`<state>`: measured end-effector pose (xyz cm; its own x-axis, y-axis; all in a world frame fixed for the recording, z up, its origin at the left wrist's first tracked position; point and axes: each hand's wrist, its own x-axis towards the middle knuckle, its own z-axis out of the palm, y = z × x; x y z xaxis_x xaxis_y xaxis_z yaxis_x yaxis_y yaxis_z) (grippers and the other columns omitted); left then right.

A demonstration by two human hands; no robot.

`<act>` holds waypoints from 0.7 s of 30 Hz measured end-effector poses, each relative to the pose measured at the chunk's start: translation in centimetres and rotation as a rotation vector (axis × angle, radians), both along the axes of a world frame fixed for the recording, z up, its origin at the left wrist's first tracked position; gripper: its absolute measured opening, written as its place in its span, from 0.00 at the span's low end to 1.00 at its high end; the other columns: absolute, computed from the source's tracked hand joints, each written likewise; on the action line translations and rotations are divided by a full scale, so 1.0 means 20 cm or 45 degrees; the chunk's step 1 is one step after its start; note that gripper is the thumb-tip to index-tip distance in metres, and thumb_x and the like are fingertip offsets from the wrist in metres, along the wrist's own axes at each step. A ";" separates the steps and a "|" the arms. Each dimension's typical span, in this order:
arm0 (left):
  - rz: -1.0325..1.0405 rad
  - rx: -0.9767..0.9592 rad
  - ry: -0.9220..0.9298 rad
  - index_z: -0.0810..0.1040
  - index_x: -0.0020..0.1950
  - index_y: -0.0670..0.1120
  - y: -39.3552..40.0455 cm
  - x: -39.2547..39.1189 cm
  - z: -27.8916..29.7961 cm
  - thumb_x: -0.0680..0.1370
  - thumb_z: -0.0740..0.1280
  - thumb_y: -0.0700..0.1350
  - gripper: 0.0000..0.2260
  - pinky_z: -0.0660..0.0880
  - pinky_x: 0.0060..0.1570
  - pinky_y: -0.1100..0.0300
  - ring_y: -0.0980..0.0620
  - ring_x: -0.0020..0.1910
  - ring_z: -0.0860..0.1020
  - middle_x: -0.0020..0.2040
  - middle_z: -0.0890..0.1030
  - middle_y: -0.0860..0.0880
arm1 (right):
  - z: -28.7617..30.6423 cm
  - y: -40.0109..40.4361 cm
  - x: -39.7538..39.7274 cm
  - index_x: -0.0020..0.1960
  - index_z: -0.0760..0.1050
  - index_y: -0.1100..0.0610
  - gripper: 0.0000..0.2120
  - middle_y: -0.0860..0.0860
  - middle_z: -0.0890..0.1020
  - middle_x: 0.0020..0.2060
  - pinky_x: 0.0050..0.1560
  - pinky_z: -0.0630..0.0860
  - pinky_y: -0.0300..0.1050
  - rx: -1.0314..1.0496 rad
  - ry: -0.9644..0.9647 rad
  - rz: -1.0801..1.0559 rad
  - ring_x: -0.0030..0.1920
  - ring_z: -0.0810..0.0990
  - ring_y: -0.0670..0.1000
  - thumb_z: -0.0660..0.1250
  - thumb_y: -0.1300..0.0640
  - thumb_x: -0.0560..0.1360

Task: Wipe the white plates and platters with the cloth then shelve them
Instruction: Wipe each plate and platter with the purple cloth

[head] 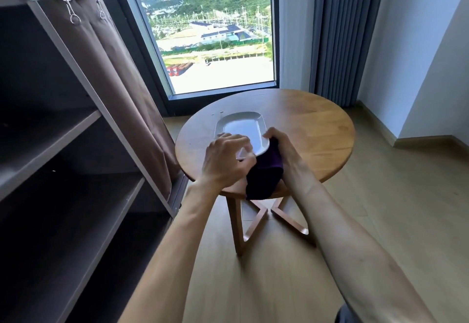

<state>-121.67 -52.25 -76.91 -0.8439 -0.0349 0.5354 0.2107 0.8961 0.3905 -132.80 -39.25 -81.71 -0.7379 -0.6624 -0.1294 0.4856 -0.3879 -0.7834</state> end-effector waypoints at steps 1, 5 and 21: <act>0.035 0.131 0.052 0.86 0.48 0.43 0.00 0.00 0.02 0.75 0.64 0.49 0.14 0.75 0.61 0.46 0.46 0.56 0.82 0.53 0.87 0.47 | -0.01 0.00 0.00 0.48 0.87 0.58 0.16 0.58 0.85 0.47 0.45 0.81 0.47 0.002 -0.001 0.029 0.43 0.85 0.56 0.71 0.52 0.64; 0.402 0.932 0.133 0.75 0.73 0.50 -0.02 0.00 0.07 0.69 0.71 0.48 0.31 0.67 0.67 0.54 0.46 0.74 0.68 0.77 0.69 0.47 | 0.03 0.00 0.01 0.56 0.81 0.63 0.28 0.61 0.82 0.52 0.50 0.79 0.49 0.027 0.059 0.077 0.49 0.81 0.61 0.68 0.59 0.56; -0.285 2.448 0.007 0.78 0.63 0.44 -0.12 0.15 -0.02 0.64 0.58 0.40 0.28 0.79 0.54 0.45 0.38 0.48 0.82 0.51 0.84 0.42 | 0.40 -0.02 0.10 0.45 0.78 0.52 0.14 0.52 0.84 0.41 0.44 0.82 0.49 0.669 0.595 -0.711 0.42 0.84 0.54 0.75 0.44 0.68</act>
